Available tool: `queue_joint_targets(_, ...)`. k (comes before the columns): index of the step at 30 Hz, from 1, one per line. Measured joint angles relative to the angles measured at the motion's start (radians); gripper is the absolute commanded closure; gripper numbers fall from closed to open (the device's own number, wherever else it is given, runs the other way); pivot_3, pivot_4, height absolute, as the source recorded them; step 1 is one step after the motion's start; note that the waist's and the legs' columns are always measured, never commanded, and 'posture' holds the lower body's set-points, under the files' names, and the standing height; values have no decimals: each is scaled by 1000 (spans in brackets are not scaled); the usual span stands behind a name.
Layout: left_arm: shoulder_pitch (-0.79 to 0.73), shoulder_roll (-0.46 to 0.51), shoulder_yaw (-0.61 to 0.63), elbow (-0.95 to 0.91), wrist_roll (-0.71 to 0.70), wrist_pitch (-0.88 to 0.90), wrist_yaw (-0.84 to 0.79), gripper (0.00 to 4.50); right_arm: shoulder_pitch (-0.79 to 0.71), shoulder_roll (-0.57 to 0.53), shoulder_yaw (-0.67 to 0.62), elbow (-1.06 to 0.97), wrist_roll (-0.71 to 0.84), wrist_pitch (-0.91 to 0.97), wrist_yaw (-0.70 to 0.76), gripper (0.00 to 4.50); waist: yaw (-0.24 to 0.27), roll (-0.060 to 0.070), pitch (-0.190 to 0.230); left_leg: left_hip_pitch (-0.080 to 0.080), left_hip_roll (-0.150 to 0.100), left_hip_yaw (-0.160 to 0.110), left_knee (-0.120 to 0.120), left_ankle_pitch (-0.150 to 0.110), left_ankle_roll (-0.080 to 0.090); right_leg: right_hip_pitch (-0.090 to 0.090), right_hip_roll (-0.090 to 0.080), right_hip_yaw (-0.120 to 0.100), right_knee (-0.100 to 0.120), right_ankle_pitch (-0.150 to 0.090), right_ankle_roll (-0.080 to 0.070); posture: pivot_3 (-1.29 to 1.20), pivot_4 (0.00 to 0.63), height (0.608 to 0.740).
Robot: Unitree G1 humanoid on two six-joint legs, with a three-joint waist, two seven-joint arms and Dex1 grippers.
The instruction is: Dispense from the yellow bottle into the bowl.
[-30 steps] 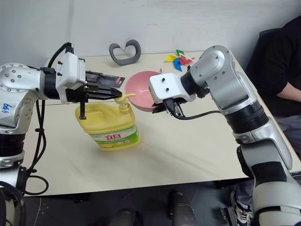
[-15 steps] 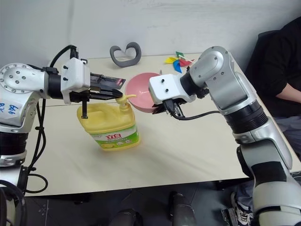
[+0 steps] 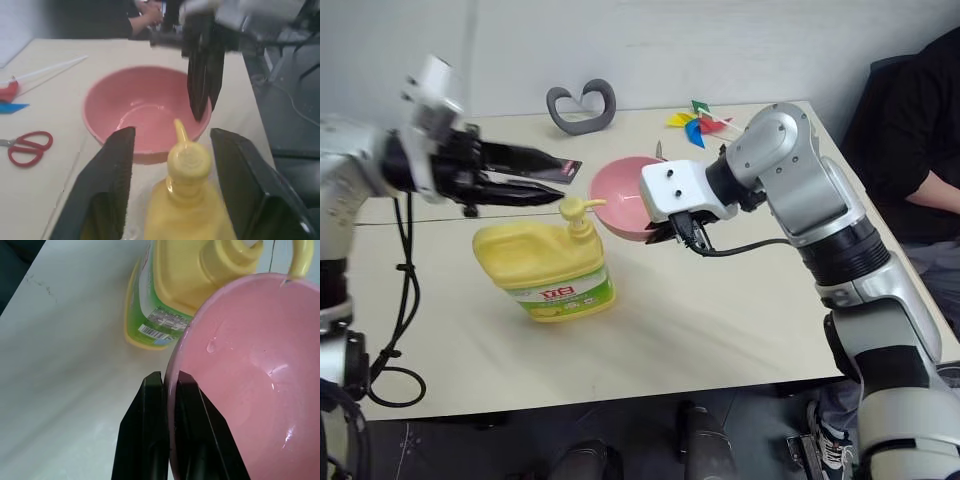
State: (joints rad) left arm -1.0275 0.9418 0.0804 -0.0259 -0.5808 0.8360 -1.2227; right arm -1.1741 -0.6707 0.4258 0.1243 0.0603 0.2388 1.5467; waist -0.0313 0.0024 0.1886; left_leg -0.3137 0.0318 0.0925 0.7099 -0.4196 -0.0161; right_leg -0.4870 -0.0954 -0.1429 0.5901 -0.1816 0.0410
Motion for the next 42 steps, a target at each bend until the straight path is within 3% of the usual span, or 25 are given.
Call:
queue_joint_targets(1,-13,28,29,3,-27,29,-4,798,13,-9,-3,-8,2,1,-1,4500,0,0,0,-1,0,0,0,0,0,0,0,0,0,0,0,0,150,740)
queue_joint_targets(6,9,227,166,42,-116,149,-55,798,110,-59,-24,-41,-2,-9,-21,4500,1,0,0,-1,0,-2,2,0,0,0,0,-1,1,0,0,0,150,740)
queue_joint_targets(10,201,363,285,-8,-162,206,-134,798,211,-86,-35,-42,-39,-56,-68,4500,1,-1,1,-2,0,-2,3,-1,-1,0,0,0,1,0,0,0,150,740)
queue_joint_targets(12,376,414,385,-84,-168,236,-200,798,259,-91,-38,-45,-59,-78,-100,4500,2,-1,1,-2,0,-2,4,-1,-1,0,0,-1,1,0,0,0,150,740)
queue_joint_targets(14,583,430,533,-187,-148,275,-275,798,321,-92,-45,-58,-71,-86,-141,4500,1,-1,1,-2,1,-2,4,-1,-1,0,0,-1,0,-1,0,0,150,740)
queue_joint_targets(17,760,426,708,-295,-123,332,-278,798,409,-86,-46,-53,-87,-88,-194,4500,3,-2,3,-4,1,-3,5,-1,-1,0,1,-1,0,-1,-1,0,150,740)
queue_joint_targets(21,811,426,854,-362,-156,396,-278,798,464,-75,-47,-42,-101,-102,-253,4500,2,-2,3,-4,1,-2,4,-1,-2,2,1,1,1,-1,-1,0,150,740)
queue_joint_targets(25,846,426,888,-392,-186,409,-277,798,480,-66,-45,-28,-121,-128,-284,4500,1,-2,3,-3,1,-2,4,-2,-2,2,1,1,1,-1,-1,0,150,740)
queue_joint_targets(28,853,426,893,-395,-206,408,-276,775,488,-54,-40,3,-141,-154,-308,3730,1,-2,3,-3,1,-2,4,-2,-2,2,1,1,1,-1,-1,0,150,740)
queue_joint_targets(39,881,426,891,-392,-235,362,-247,775,527,-46,-65,38,-130,-143,-305,49,1,-2,3,-3,1,-1,4,-2,-2,2,1,2,1,-1,-1,0,150,740)
queue_joint_targets(42,911,426,893,-387,-230,340,-251,775,481,-98,-139,35,-39,-38,-239,15,1,0,5,-3,1,-1,5,-2,-2,2,1,2,1,-1,-1,0,150,740)
